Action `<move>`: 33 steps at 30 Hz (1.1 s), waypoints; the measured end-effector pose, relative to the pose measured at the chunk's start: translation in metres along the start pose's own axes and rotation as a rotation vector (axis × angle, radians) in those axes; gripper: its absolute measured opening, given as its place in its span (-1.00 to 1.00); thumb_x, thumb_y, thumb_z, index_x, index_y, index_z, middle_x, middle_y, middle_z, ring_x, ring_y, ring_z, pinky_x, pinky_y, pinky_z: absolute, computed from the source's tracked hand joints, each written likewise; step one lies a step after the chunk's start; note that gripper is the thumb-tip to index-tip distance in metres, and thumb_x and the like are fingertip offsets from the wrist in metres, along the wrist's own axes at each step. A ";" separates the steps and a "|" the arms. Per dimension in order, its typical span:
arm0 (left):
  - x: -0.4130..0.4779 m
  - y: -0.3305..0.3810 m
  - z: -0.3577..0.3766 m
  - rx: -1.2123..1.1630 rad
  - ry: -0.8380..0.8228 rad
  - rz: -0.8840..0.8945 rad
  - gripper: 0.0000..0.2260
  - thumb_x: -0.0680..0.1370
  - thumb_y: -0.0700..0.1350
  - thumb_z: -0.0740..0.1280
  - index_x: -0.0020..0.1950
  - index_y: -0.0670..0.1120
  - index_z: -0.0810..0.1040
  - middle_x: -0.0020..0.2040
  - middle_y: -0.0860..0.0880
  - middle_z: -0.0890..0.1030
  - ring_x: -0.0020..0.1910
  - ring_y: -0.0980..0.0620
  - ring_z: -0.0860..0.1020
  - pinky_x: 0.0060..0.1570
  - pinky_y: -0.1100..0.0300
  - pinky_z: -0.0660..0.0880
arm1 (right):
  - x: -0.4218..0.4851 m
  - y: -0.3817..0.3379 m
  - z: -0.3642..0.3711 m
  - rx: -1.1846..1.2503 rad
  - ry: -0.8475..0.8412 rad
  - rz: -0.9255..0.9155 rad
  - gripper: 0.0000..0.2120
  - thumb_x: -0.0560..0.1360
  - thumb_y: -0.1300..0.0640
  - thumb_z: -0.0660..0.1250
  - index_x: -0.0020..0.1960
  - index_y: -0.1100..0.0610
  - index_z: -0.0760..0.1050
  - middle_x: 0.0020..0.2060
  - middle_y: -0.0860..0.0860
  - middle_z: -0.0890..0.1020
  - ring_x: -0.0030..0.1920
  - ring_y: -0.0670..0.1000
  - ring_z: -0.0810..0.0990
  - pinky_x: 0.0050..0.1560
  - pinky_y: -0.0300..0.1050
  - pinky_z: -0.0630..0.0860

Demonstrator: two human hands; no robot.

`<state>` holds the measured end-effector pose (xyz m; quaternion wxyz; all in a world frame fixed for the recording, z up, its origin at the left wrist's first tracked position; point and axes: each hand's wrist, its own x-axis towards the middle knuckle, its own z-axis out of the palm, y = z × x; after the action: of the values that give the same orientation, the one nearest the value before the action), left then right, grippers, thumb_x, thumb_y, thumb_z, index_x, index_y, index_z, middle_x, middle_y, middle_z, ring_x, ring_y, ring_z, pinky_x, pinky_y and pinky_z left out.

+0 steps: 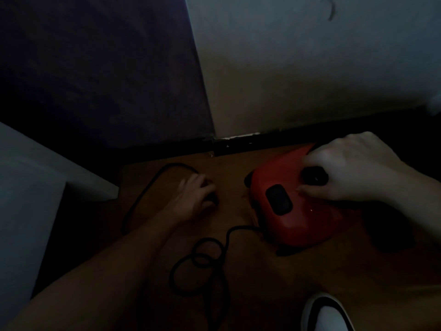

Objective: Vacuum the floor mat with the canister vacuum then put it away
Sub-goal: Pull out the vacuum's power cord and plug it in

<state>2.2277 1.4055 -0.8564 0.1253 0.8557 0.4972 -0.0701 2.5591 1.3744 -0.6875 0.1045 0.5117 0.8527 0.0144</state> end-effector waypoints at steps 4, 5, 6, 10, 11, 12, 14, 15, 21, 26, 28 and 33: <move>0.002 0.001 -0.027 -0.225 0.191 0.053 -0.77 0.55 0.02 0.40 0.16 -0.01 0.53 0.16 0.03 0.57 0.23 -0.03 0.49 0.24 -0.02 0.37 | 0.001 0.000 0.002 -0.058 -0.009 0.002 -0.57 0.37 -0.55 0.06 -0.12 -0.22 0.36 -0.08 -0.20 0.65 -0.04 -0.06 0.66 -0.26 -0.12 0.30; 0.000 0.001 -0.036 -0.299 0.224 0.051 -0.79 0.53 0.01 0.43 0.12 -0.01 0.55 0.10 0.05 0.59 0.16 0.00 0.53 0.20 -0.03 0.44 | 0.001 0.000 0.002 -0.064 -0.012 0.005 -0.55 0.36 -0.55 0.05 -0.09 -0.21 0.37 -0.07 -0.20 0.65 -0.04 -0.06 0.66 -0.26 -0.12 0.32; -0.002 0.001 -0.045 -0.381 0.281 0.052 -0.80 0.52 -0.02 0.45 0.10 -0.01 0.56 0.08 0.06 0.61 0.13 0.04 0.55 0.17 -0.01 0.48 | 0.000 0.000 0.001 -0.069 -0.015 0.010 -0.53 0.36 -0.56 0.04 -0.07 -0.22 0.39 -0.06 -0.21 0.65 -0.03 -0.07 0.66 -0.25 -0.12 0.33; -0.011 0.011 -0.095 -0.581 0.469 -0.022 -0.79 0.48 -0.10 0.48 0.09 -0.05 0.61 0.06 0.08 0.61 0.10 0.17 0.56 0.15 0.24 0.50 | 0.002 -0.005 -0.006 -0.067 -0.051 0.045 -0.48 0.36 -0.58 0.09 -0.01 -0.19 0.44 -0.01 -0.20 0.64 0.05 -0.06 0.65 -0.15 -0.11 0.41; -0.015 0.013 -0.109 -0.595 0.518 -0.029 -0.79 0.47 -0.11 0.49 0.08 -0.07 0.62 0.04 0.08 0.61 0.07 0.19 0.55 0.12 0.32 0.48 | 0.004 -0.006 -0.008 -0.044 -0.074 0.057 -0.46 0.36 -0.59 0.10 -0.02 -0.17 0.44 0.00 -0.21 0.62 0.07 -0.05 0.64 -0.15 -0.11 0.40; -0.019 0.015 -0.124 -0.601 0.564 -0.028 -0.80 0.47 -0.11 0.50 0.07 -0.08 0.63 0.01 0.07 0.61 0.03 0.22 0.55 0.08 0.39 0.46 | 0.005 -0.007 -0.012 0.002 -0.102 0.069 -0.45 0.36 -0.61 0.09 -0.04 -0.17 0.43 -0.01 -0.22 0.59 0.08 -0.07 0.63 -0.17 -0.12 0.38; -0.029 0.014 -0.155 -0.610 0.660 -0.018 -0.82 0.46 -0.13 0.50 0.04 -0.09 0.63 -0.04 0.06 0.60 -0.04 0.24 0.54 0.00 0.48 0.42 | 0.011 -0.011 -0.025 0.190 -0.124 0.079 -0.42 0.32 -0.63 0.05 -0.03 -0.21 0.47 -0.06 -0.26 0.49 0.02 -0.14 0.57 -0.21 -0.14 0.40; -0.034 0.017 -0.169 -0.618 0.697 -0.011 -0.82 0.46 -0.12 0.50 0.03 -0.10 0.63 -0.06 0.06 0.60 -0.06 0.26 0.55 -0.01 0.48 0.42 | 0.014 -0.013 -0.033 0.304 -0.099 0.076 -0.39 0.29 -0.62 0.05 0.04 -0.23 0.52 -0.06 -0.26 0.46 -0.01 -0.17 0.53 -0.17 -0.15 0.46; -0.073 0.024 -0.268 -0.700 0.887 -0.011 -0.80 0.43 -0.02 0.52 -0.01 -0.04 0.65 -0.12 0.11 0.67 -0.12 0.21 0.64 -0.07 0.38 0.54 | 0.045 -0.046 -0.120 0.685 0.360 -0.038 -0.40 0.44 -0.37 0.32 0.34 -0.05 0.51 0.14 -0.16 0.47 0.13 -0.16 0.51 0.14 -0.23 0.44; -0.111 0.030 -0.347 -0.756 0.977 0.003 -0.82 0.38 0.04 0.54 -0.10 0.23 0.61 -0.20 0.15 0.67 -0.20 0.22 0.62 -0.13 0.39 0.50 | 0.066 -0.079 -0.213 0.691 0.520 -0.184 -0.41 0.48 -0.19 0.43 0.44 -0.04 0.40 0.27 -0.12 0.49 0.29 -0.18 0.46 0.29 -0.35 0.34; -0.125 0.031 -0.376 -0.832 1.003 0.020 -0.85 0.37 0.12 0.51 -0.10 0.22 0.63 -0.22 0.16 0.67 -0.23 0.24 0.60 -0.16 0.35 0.50 | 0.067 -0.091 -0.248 0.763 0.494 -0.209 -0.50 0.53 -0.15 0.42 0.41 -0.05 0.43 0.29 -0.17 0.53 0.31 -0.23 0.47 0.31 -0.29 0.40; -0.154 0.028 -0.431 -1.022 1.008 0.158 -0.76 0.37 0.05 0.49 -0.06 -0.06 0.71 -0.13 0.03 0.73 -0.17 0.05 0.67 -0.09 0.21 0.58 | 0.065 -0.119 -0.316 1.231 0.405 -0.327 -0.83 0.61 0.07 0.33 0.18 0.00 0.60 0.09 -0.12 0.70 0.16 -0.18 0.62 0.18 -0.31 0.46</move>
<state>2.1738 1.3867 -0.4018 0.2698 0.6518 0.4020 0.5838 2.3654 1.4009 -0.4052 -0.3678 0.3292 0.7748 -0.3949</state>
